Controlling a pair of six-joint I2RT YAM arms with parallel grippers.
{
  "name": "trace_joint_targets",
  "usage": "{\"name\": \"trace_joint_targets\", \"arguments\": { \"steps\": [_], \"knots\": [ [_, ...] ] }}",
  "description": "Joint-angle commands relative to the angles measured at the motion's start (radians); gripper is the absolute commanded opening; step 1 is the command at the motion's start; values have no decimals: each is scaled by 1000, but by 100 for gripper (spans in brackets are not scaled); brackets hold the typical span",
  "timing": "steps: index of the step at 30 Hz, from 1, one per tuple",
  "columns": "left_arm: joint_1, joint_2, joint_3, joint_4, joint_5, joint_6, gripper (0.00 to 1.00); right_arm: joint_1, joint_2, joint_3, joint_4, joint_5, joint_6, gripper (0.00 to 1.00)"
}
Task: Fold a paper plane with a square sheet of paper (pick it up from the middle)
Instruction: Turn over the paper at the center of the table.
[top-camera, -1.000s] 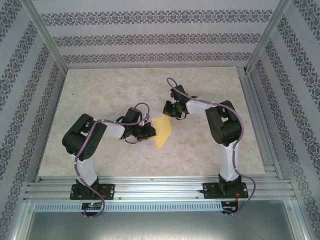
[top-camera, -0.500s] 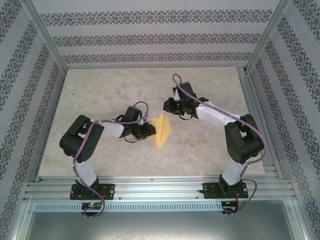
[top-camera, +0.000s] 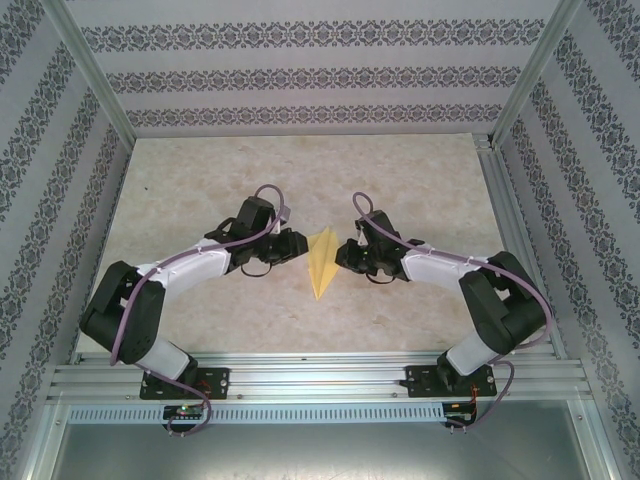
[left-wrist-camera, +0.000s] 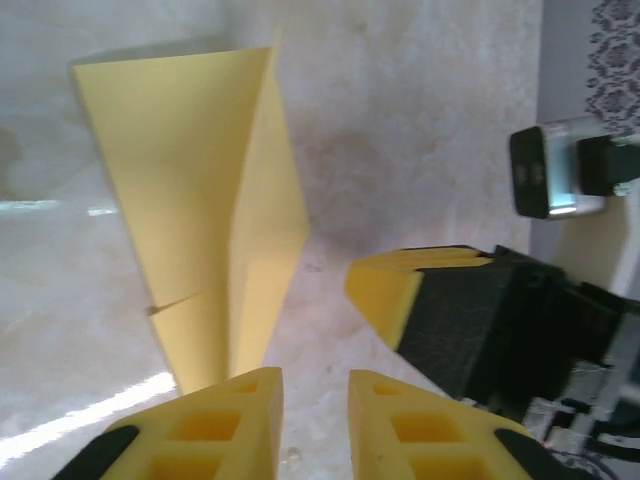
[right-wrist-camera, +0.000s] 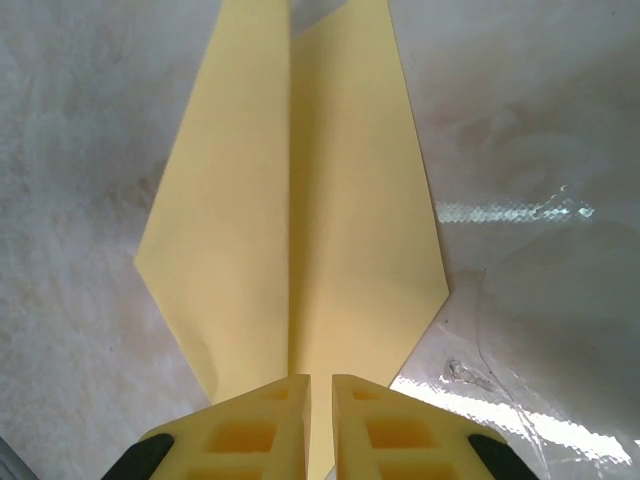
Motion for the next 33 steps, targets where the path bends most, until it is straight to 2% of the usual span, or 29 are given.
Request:
{"name": "trace_joint_targets", "arguments": {
  "steps": [1,6,14,27,30,33],
  "knots": [
    [-74,30,101,-68,20,26,17,-7,-51,-41,57,53,29,12],
    [-125,166,166,-104,-39,32,8,-27,-75,-83,90,31,46,10],
    [-127,257,166,-138,-177,69,3,-16,-16,-105,171,-18,85,18],
    [-127,334,120,-131,-216,89,1,5,99,-22,157,-37,69,26],
    [-127,354,108,-134,-224,85,1,8,124,4,135,-20,66,32],
    [-127,362,92,-119,-214,79,1,12,126,20,100,23,63,34]
  ]
}}
